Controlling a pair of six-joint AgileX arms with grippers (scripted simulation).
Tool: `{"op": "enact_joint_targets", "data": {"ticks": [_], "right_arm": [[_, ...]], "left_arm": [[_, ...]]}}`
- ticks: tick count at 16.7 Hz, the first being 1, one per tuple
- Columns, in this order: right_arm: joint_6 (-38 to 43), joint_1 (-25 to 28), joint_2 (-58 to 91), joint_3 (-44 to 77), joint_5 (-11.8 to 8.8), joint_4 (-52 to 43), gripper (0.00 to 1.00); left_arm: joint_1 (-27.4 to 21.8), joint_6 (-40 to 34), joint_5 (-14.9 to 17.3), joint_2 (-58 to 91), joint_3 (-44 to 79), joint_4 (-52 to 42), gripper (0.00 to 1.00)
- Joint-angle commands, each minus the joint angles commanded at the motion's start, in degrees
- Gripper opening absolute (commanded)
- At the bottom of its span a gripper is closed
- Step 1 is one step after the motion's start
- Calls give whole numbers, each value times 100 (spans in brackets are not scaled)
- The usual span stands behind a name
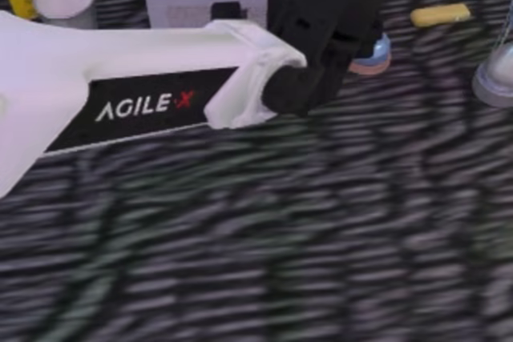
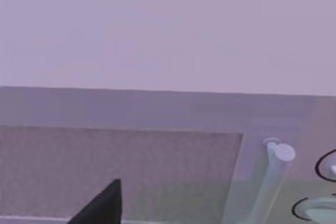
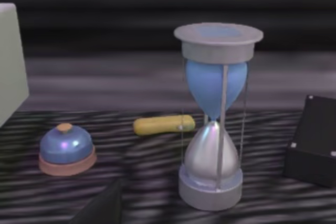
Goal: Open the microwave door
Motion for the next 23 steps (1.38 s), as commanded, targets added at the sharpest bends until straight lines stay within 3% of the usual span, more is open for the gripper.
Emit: {"op": "enact_joint_targets", "data": {"ticks": [6,10,23], "right_arm": [[0,0,0,0,0,0,100],[0,0,0,0,0,0,100],[0,0,0,0,0,0,100]], "left_arm": [[497,352,432,1034,882,361,100],[519,367,451,1069,917,376,100],[519,367,451,1069,917,376,2]]}}
